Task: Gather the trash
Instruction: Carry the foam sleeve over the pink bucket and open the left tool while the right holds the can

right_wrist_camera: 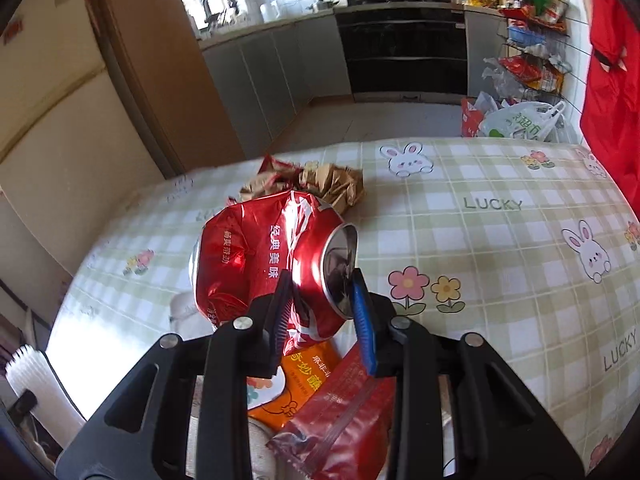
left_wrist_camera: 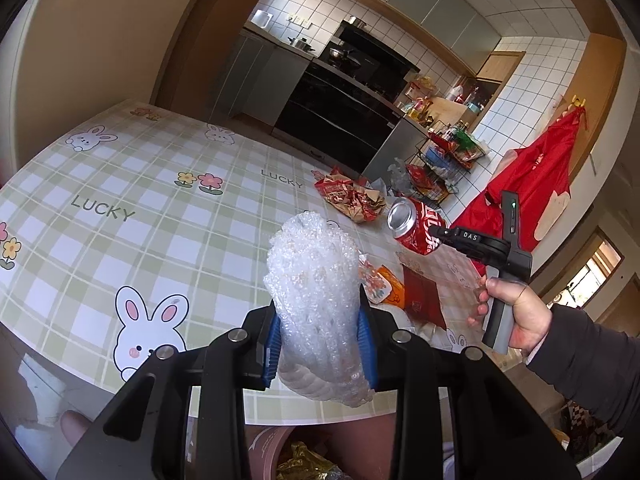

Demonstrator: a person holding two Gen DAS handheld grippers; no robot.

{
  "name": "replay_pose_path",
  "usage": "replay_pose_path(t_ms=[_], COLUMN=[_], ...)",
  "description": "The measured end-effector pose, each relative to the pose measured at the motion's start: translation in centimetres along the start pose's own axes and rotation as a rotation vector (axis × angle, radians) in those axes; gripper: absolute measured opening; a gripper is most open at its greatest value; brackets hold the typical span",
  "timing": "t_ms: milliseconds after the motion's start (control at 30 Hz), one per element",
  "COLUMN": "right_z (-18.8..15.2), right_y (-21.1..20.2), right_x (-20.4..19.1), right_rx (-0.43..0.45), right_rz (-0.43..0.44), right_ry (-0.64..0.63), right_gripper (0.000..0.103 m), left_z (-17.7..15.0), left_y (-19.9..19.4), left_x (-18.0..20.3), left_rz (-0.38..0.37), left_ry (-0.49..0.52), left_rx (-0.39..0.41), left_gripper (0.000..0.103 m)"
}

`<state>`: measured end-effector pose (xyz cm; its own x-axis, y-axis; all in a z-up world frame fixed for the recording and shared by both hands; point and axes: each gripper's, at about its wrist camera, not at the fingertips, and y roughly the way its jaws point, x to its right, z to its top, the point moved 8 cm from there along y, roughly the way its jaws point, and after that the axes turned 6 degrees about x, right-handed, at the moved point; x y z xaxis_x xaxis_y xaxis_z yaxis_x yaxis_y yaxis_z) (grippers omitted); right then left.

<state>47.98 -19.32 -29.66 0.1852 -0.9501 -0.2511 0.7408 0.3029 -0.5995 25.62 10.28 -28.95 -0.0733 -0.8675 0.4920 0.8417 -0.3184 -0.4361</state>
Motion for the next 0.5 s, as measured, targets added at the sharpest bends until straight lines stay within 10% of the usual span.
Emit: replay_pose_path(t_ms=[500], right_z=[-5.0], right_y=[-21.1], right_x=[-1.8], right_rx=[0.246], right_rz=[0.088], right_ry=[0.111], right_gripper=[0.032], left_z=[-5.4], left_y=[-4.2], left_x=[8.6], left_rz=[-0.054], left_ry=[0.078], left_rx=[-0.065], left_gripper=[0.032])
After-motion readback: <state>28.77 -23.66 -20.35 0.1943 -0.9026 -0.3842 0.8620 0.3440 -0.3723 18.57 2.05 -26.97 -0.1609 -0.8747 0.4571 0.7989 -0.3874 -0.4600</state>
